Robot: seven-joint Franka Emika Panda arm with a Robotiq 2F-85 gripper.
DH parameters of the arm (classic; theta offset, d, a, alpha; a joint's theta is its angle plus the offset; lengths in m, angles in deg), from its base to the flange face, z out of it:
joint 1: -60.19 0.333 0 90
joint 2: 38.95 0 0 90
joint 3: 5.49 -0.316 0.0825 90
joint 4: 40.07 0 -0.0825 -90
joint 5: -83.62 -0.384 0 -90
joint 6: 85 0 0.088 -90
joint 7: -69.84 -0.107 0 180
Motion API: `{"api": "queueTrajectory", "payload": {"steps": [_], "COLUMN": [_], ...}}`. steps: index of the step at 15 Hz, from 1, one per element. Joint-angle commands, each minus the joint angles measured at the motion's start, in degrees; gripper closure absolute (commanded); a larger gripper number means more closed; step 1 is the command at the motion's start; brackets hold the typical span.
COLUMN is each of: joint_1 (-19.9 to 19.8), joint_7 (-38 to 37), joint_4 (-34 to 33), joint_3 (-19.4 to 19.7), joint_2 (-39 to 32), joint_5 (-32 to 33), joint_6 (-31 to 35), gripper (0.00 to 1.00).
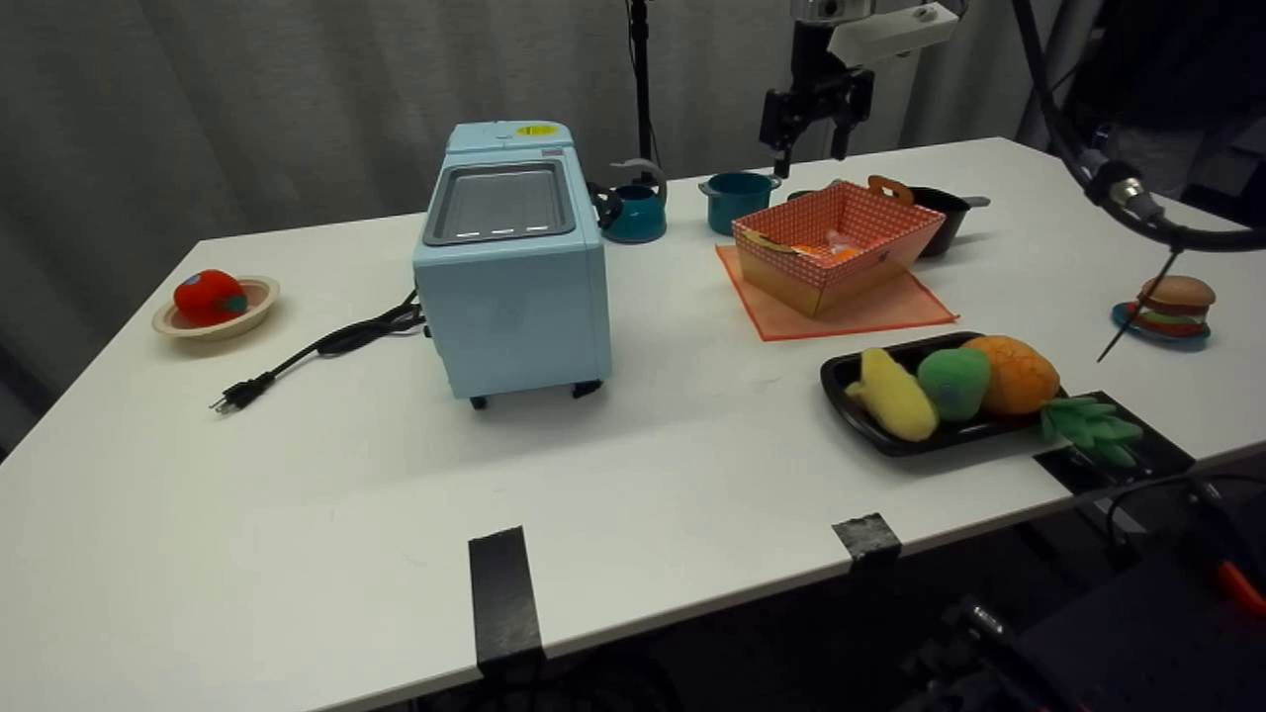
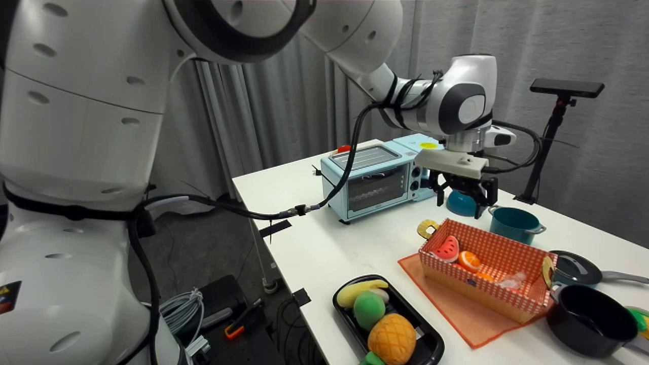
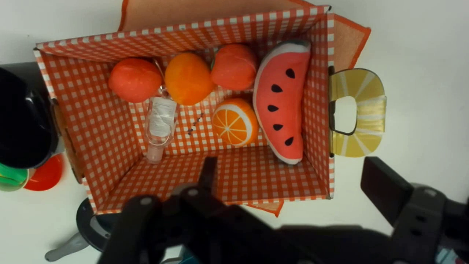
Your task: Move the object from the box and put it on the tray
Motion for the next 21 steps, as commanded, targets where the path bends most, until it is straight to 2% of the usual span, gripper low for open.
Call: {"api": "queueTrajectory", "payload": {"steps": [1,5,10,21], "joint_1": [-2.13,-3.26,-3.99,-4.38], "joint_7": [2.17,2.32,2.15,1.29], "joint_4": [-7.77,-10.98,-11.93,-7.89], "joint_3": [-0.99,-1.52,-2.16,-2.42], "joint_2": [-7.29,-11.69,-14.85,-16.50], "joint_5": [-3.79,-5.94,-7.34,-9.22], "joint_6": [-1.02,-1.38,-0.82,0.36], "gripper": [0.00,0.00,0.00,0.00]}}
